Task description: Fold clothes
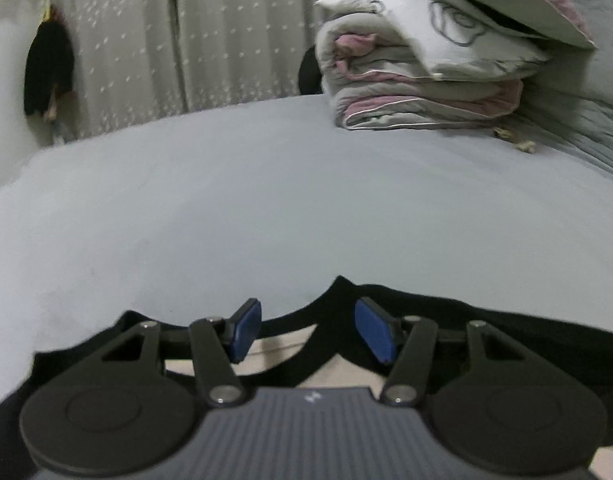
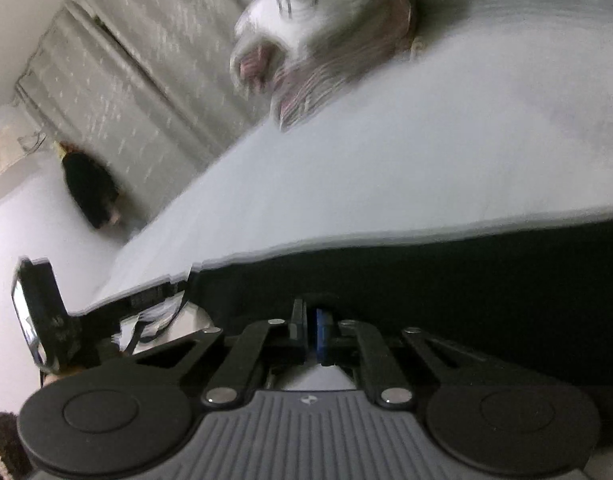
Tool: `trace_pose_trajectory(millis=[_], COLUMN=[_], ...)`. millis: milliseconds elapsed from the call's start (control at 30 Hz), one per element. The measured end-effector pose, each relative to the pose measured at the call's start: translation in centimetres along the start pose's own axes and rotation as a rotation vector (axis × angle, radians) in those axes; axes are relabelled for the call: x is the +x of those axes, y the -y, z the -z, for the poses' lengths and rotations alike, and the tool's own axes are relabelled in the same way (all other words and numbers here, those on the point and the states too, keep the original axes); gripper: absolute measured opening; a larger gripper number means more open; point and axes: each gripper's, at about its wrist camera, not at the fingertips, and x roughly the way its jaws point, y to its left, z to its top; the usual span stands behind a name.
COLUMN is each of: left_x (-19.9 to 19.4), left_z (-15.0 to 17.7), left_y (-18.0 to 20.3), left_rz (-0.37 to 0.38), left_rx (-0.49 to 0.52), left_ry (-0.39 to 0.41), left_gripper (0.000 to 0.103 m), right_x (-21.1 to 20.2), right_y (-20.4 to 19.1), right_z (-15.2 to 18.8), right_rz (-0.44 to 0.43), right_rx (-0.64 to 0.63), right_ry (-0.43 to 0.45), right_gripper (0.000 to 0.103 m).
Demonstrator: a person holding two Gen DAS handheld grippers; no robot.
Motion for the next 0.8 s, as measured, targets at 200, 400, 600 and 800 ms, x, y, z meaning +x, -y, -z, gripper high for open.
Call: trace_pose_trajectory(millis=[200,400,600,800], left_x=[0.9,-2.0,-8.2,-12.7], left_z=[1.4,1.9,4.9,7.0], left_y=[0.5,2.2,6.6,9.9], left_rz=[-0.018,-0.009,0.114,0.177], left_rx=[0.007,0.052,0.173,0.22], left_ry=[0.009,-0.012,-0.056,-0.141], left_gripper=[0.058,0.058,0.058,0.058], right_x=[2.1,0.7,0.1,-0.5], right_y=[0.6,2.4,3.6,4.4], right_z=[-0.8,-1.8,-2.6,-3.6], right_rz=[0.061,-0.001,-0.07,-0.112], right_rx=[-0.063,-0.042,-0.044,-0.028], right_ry=[-0.053,-0.13,-0.22,-0.327], right_gripper=[0.005,0.006,0.015,0.025])
